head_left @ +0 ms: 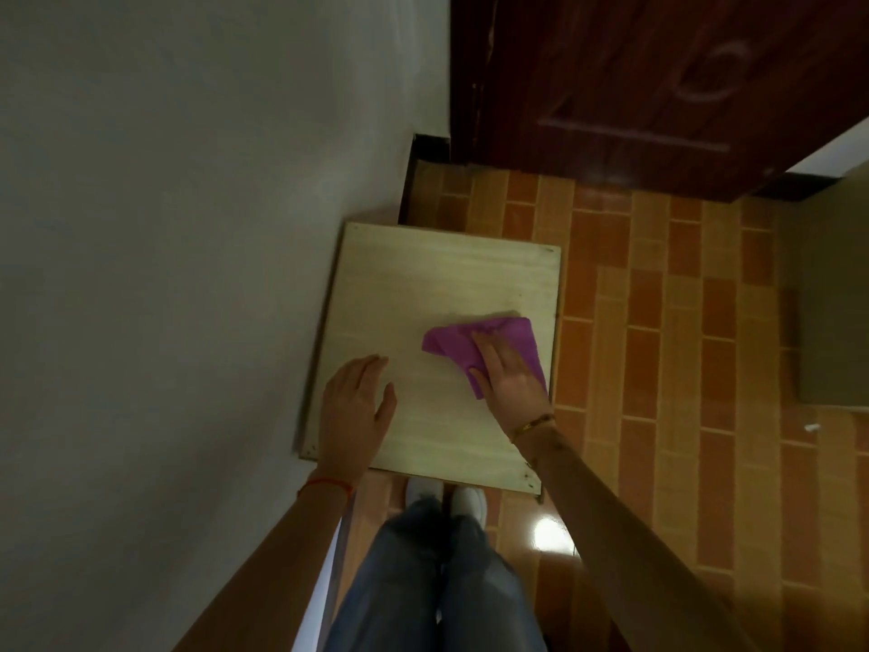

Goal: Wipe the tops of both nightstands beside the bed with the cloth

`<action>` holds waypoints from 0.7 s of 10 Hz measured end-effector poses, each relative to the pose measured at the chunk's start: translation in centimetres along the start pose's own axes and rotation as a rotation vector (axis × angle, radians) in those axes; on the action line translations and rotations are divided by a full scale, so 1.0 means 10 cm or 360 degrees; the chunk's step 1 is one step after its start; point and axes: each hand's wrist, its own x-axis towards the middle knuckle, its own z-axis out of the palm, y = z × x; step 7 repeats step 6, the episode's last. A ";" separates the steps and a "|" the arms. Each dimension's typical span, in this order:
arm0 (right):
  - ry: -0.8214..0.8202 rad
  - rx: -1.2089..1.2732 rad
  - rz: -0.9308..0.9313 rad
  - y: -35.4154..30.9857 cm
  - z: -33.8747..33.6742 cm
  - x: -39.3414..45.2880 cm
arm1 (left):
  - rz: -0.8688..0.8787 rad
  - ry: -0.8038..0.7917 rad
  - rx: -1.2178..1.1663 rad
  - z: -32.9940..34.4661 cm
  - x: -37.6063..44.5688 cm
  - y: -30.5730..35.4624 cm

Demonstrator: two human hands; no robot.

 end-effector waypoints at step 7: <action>0.0157 -0.0055 0.0059 -0.06 -0.64 -0.42 | 0.0032 0.0011 -0.0022 -0.58 -0.04 0.31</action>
